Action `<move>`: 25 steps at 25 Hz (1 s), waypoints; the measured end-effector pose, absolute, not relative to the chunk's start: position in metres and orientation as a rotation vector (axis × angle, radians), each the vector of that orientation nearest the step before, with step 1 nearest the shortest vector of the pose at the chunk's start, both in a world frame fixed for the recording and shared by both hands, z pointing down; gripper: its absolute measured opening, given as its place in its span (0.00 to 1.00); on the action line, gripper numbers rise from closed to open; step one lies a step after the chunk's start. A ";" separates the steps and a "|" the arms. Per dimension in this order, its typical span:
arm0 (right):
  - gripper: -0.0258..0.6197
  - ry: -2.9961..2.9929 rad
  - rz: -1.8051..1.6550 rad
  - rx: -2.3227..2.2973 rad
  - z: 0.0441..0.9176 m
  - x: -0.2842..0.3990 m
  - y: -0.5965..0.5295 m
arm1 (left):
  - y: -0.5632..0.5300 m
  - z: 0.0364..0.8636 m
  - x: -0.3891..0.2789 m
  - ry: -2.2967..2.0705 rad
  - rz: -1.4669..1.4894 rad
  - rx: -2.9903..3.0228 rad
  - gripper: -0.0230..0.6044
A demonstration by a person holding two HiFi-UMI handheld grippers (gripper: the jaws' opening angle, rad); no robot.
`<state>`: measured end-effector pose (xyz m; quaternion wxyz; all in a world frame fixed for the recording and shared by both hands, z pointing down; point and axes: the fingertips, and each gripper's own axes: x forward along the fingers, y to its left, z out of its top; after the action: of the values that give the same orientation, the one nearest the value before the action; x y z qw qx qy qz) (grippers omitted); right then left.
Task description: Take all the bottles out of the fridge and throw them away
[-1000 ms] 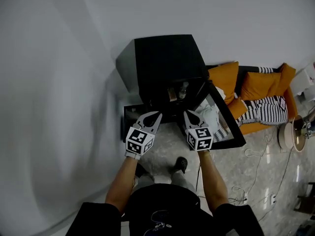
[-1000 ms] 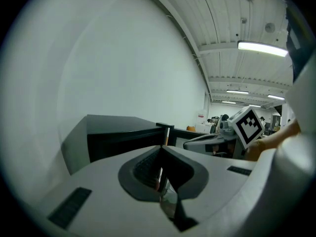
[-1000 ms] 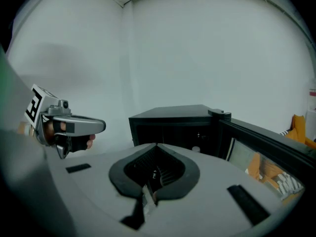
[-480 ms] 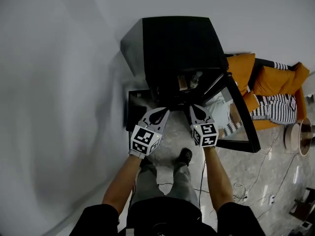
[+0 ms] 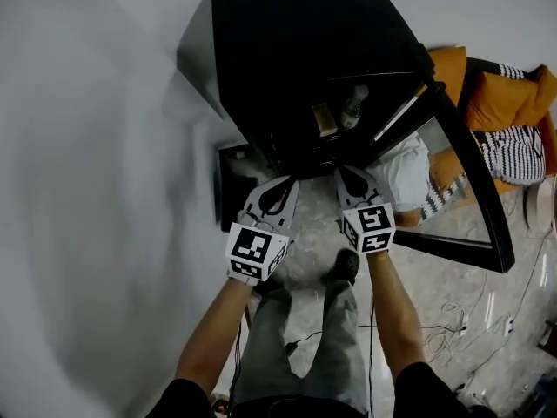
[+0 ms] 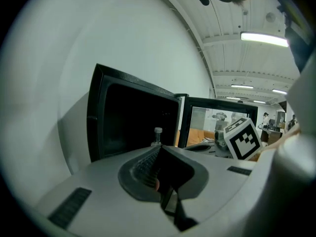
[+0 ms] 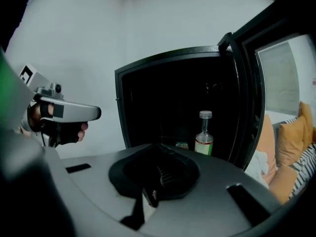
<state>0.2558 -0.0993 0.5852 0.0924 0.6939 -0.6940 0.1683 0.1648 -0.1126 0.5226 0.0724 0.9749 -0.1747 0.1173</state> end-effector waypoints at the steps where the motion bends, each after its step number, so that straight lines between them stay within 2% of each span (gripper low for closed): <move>1: 0.05 -2.059 0.492 2.068 0.593 0.257 -0.103 | -0.115 0.531 0.168 -0.513 0.347 2.940 0.04; 8: 0.05 -2.040 0.455 2.116 0.634 0.260 -0.108 | -0.129 0.583 0.197 -0.410 0.348 2.996 0.04; 21: 0.06 -1.937 0.368 2.230 0.682 0.289 -0.120 | -0.125 0.627 0.218 -0.306 0.420 3.041 0.04; 22: 0.09 -1.932 0.376 2.221 0.686 0.292 -0.126 | -0.127 0.627 0.219 -0.310 0.417 3.042 0.04; 25: 0.28 -1.904 0.433 2.174 0.702 0.301 -0.145 | -0.135 0.626 0.219 -0.336 0.411 3.032 0.04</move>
<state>0.3009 -0.1449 0.7017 0.1097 0.7394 -0.6477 0.1472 0.2190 -0.1354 0.6261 0.0316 0.9845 -0.1092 0.1336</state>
